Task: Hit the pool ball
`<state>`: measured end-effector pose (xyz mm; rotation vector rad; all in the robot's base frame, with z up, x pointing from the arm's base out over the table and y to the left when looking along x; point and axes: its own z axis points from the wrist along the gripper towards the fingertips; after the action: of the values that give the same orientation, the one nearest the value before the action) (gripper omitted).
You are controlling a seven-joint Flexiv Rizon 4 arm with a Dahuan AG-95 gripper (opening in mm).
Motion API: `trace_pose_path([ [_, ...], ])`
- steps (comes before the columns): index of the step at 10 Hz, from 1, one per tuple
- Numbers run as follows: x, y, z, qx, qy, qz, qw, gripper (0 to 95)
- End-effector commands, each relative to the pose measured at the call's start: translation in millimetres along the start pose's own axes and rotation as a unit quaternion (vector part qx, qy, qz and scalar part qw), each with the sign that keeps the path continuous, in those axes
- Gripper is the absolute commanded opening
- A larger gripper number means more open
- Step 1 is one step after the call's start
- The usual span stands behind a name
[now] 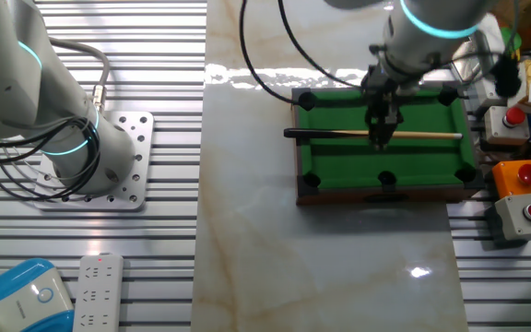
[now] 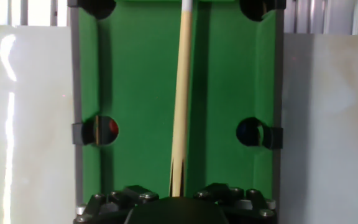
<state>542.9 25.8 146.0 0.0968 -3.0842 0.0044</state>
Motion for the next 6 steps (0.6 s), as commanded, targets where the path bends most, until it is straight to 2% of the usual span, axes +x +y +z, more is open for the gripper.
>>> trace_pose_path([
  [1,-3.0,8.3,-9.0,0.009,0.005,-0.001,0.9999,19.0],
  [2,-5.5,13.3,-11.6,0.012,0.005,0.002,0.9999,19.0],
  [3,-9.3,21.0,-15.1,0.011,0.009,0.005,0.9999,0.0],
  [4,-9.3,21.0,-15.1,0.011,0.009,0.005,0.9999,0.0],
  [5,-11.5,26.5,-18.4,0.007,0.021,0.007,0.9997,0.0],
  [6,-11.7,26.9,-18.3,0.007,0.022,0.002,0.9997,0.0],
])
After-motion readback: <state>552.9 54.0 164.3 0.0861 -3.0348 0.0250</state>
